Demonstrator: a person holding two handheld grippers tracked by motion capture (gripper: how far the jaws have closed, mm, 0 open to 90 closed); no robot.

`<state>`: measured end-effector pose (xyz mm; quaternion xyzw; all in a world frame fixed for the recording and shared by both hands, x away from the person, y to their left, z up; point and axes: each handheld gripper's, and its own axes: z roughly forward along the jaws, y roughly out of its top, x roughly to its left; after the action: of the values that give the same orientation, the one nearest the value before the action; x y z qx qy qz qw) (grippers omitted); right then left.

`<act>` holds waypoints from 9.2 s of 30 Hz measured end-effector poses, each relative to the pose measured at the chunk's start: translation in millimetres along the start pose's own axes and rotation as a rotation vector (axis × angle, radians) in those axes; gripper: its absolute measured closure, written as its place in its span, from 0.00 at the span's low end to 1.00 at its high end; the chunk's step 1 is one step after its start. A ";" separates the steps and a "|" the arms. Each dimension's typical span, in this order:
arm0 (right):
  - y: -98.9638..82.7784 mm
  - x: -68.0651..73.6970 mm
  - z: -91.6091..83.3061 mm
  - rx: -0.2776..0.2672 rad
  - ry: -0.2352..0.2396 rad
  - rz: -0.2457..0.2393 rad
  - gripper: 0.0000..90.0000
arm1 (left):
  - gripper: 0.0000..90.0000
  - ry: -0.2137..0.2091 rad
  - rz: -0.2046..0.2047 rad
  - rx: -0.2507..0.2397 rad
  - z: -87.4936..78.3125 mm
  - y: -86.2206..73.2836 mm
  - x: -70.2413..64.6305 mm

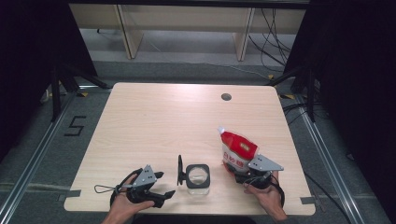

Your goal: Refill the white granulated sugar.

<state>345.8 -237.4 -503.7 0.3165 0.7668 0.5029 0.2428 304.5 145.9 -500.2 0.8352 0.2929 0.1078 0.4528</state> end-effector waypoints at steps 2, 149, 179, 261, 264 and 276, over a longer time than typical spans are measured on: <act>1.1 -2.5 -4.5 0.001 -0.014 -0.029 0.44 | 0.24 -0.001 0.004 -0.006 -0.1 0.3 0.1; 34.2 82.8 -63.1 0.339 -0.506 -1.433 0.46 | 0.24 0.003 -0.002 -0.007 0.5 0.2 3.0; 36.3 81.0 -64.5 0.307 -0.517 -1.474 0.46 | 0.24 0.000 0.001 -0.006 0.5 0.3 3.2; 33.8 79.7 -66.2 0.286 -0.531 -1.477 0.46 | 0.24 0.003 -0.016 -0.009 0.4 0.1 2.3; 34.0 80.7 -65.9 0.287 -0.529 -1.485 0.46 | 0.24 0.005 -0.002 -0.009 -0.1 0.4 3.2; 34.0 80.4 -66.8 0.281 -0.535 -1.469 0.46 | 0.24 0.005 -0.002 -0.008 -0.1 0.4 3.1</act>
<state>253.0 -210.0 -451.5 -0.1323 0.7513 0.0194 0.6462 307.2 147.6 -500.1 0.8328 0.2943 0.1106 0.4557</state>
